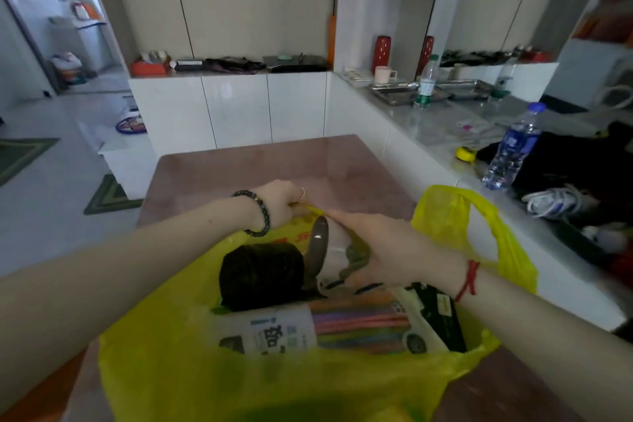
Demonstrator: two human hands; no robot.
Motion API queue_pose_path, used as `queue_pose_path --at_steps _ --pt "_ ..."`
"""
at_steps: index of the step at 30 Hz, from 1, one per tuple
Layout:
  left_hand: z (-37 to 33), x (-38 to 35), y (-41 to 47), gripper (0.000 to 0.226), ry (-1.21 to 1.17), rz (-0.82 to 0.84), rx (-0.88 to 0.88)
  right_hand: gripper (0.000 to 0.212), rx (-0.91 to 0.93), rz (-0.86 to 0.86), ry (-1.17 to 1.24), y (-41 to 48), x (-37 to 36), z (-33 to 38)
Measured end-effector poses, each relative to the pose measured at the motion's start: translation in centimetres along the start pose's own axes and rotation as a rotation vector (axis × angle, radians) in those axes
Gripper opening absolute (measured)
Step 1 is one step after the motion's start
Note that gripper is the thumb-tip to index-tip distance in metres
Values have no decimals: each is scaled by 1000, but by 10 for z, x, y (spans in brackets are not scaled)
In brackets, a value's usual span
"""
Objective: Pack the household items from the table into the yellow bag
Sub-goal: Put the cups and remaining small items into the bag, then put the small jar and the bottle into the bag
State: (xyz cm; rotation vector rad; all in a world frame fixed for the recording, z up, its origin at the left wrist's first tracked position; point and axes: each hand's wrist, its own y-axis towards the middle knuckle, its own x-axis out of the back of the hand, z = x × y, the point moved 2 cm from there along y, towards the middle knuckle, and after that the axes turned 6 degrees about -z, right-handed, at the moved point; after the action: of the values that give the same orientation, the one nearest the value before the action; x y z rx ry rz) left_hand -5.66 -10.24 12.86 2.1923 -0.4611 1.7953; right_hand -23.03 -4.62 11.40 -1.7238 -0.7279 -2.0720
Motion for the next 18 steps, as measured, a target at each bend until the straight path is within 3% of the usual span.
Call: queue_pose_path --at_steps 5,11,14,18 --pt "0 -3 -3 45 -9 -22 72 101 20 11 156 16 -31 -5" --pt "5 -2 5 43 -121 -87 103 84 21 175 -51 -1 -42 -10" --pt "11 -1 5 25 -278 57 1 74 103 198 -145 1 -22 -7" --pt "33 13 5 26 -500 183 0 36 148 174 90 22 30 -15"
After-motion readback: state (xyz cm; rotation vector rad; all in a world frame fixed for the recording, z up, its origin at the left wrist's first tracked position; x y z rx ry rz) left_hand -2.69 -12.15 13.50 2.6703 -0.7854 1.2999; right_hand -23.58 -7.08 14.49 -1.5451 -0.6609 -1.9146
